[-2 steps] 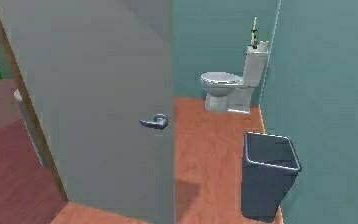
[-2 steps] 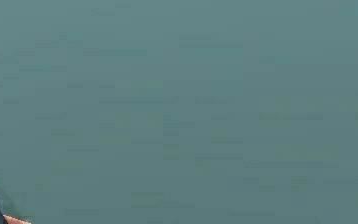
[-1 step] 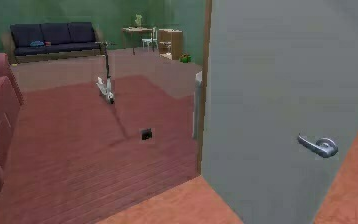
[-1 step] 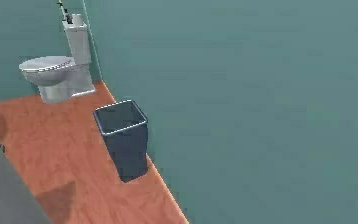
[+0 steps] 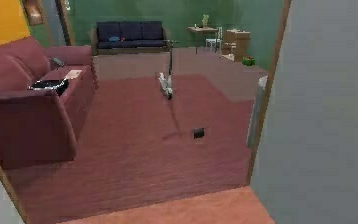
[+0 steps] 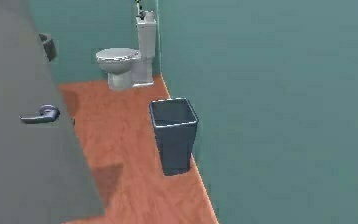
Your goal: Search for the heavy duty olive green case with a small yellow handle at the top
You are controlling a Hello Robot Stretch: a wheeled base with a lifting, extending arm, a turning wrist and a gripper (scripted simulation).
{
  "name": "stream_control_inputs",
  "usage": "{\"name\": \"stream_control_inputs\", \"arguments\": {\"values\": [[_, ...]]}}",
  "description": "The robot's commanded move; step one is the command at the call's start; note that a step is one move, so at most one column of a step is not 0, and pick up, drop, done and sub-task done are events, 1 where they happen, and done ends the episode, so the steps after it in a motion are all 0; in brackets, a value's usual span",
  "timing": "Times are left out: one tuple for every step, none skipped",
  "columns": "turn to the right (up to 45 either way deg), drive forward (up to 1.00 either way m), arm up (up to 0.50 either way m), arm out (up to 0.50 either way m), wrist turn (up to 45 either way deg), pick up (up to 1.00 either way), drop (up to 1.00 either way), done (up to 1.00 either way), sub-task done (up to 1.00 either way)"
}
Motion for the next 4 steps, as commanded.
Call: {"name": "stream_control_inputs", "arguments": {"values": [[0.0, 1.00, 0.00, 0.00, 0.0, 0.00, 0.00, 0.00, 0.00], [-6.0, 0.00, 0.00, 0.00, 0.0, 0.00, 0.00, 0.00, 0.00], [0.0, 0.65, 0.00, 0.00, 0.0, 0.00, 0.00, 0.00, 0.00], [9.0, 0.00, 0.00, 0.00, 0.0, 0.00, 0.00, 0.00, 0.00]]}}
